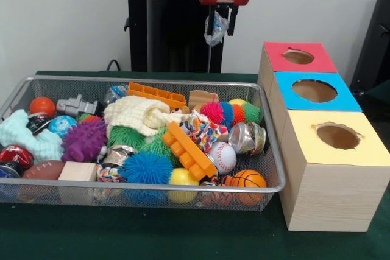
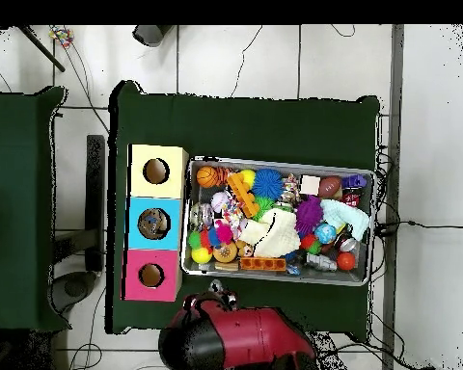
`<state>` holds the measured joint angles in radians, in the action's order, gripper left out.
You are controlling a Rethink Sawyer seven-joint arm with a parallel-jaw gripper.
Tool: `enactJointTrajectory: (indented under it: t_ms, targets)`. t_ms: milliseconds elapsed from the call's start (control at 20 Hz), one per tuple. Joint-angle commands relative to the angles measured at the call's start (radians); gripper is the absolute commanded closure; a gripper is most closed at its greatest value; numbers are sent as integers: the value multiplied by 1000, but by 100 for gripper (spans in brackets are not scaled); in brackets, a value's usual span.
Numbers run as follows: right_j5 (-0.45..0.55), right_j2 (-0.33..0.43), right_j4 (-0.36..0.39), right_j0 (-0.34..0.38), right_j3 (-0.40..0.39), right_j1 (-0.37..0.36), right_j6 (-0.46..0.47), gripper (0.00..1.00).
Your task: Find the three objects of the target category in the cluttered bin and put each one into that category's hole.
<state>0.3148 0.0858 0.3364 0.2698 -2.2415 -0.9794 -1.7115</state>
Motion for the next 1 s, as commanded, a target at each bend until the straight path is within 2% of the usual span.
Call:
enactJointTrajectory:
  t_ms: [50, 250, 550, 750, 1000]
  targets:
    - [-63, -46, -57, 42, 81, 54, -202, 100]
    - [-19, -61, -57, 71, 83, 24, -175, 100]
    - [25, -98, -67, 28, 125, 31, -191, 100]
    - [56, -122, -101, -60, 128, 20, -236, 100]
    - [47, -149, -176, -205, 152, 55, -303, 100]
